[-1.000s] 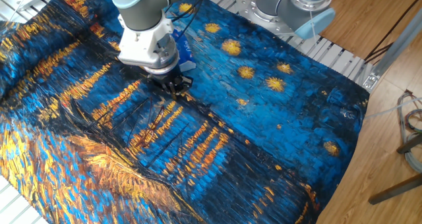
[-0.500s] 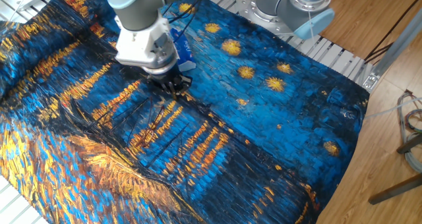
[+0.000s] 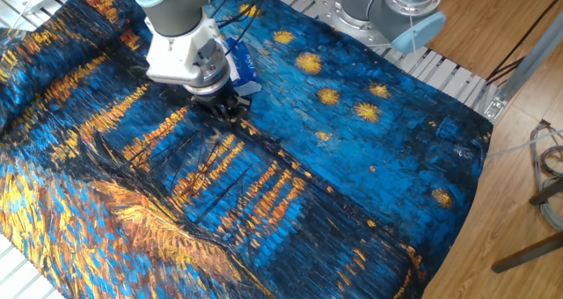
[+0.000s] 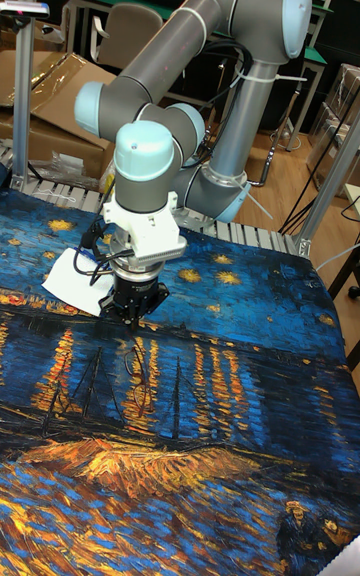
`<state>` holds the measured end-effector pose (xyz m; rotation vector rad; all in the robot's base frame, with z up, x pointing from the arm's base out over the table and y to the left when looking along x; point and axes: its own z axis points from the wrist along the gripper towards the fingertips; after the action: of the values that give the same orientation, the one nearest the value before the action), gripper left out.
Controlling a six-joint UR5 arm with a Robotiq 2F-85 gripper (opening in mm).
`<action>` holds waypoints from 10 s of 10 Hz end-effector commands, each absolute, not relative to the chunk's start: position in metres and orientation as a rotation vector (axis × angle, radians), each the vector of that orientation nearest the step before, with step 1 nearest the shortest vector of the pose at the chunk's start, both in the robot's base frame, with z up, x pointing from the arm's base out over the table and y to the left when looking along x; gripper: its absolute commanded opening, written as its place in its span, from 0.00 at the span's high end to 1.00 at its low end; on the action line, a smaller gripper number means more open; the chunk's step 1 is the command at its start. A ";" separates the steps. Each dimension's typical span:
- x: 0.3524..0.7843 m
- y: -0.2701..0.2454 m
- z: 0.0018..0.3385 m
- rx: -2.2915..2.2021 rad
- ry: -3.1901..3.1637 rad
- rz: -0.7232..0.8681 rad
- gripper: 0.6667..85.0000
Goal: Unfold the leg of the glasses (with one hand)
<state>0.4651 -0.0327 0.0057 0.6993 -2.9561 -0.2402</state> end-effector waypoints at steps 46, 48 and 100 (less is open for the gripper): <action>0.495 -0.037 0.026 0.791 -2.849 -0.156 1.00; 0.499 -0.034 0.033 0.782 -2.854 -0.142 1.00; 0.476 -0.029 0.002 0.850 -2.650 -0.297 1.00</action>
<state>0.4709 -0.0358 0.0011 0.8588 -2.6427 -0.2838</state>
